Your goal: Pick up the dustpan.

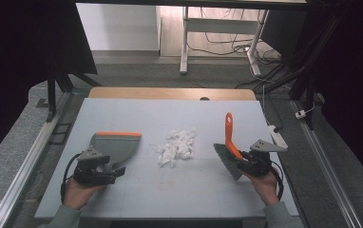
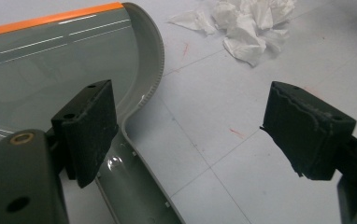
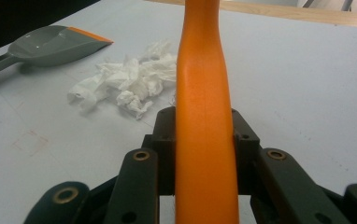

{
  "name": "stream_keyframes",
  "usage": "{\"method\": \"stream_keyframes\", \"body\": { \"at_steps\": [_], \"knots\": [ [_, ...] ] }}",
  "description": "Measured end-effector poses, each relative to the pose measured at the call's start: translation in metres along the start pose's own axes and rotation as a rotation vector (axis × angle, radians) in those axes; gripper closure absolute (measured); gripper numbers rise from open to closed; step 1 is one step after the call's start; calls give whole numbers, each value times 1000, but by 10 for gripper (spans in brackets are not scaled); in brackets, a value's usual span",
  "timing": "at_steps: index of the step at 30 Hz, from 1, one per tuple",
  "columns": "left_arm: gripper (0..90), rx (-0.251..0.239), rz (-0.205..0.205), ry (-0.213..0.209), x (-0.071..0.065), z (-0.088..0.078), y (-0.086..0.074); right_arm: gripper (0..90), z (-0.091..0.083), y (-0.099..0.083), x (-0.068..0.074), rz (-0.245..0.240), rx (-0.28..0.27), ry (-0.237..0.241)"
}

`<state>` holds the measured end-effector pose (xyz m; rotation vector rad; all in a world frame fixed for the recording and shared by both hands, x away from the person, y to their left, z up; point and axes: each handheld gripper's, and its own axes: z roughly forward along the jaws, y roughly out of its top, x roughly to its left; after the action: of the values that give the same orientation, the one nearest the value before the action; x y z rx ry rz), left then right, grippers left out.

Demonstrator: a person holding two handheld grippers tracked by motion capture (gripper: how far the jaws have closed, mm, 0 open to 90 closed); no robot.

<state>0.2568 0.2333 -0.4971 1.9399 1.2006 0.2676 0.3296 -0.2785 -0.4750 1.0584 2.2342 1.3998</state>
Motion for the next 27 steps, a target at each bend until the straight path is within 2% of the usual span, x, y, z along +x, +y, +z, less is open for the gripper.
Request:
{"method": "stream_keyframes", "body": {
  "at_steps": [13,22,27],
  "knots": [
    [187,-3,-5,6,0,-2,1,699,-1,0,0,-1,2,0],
    [187,-2,7,8,-2,-2,2,699,-2,1,0,-4,-11,-10],
    [187,-1,33,7,-11,-4,4,699,-1,0,1,-1,-8,-7]
  ]
}}
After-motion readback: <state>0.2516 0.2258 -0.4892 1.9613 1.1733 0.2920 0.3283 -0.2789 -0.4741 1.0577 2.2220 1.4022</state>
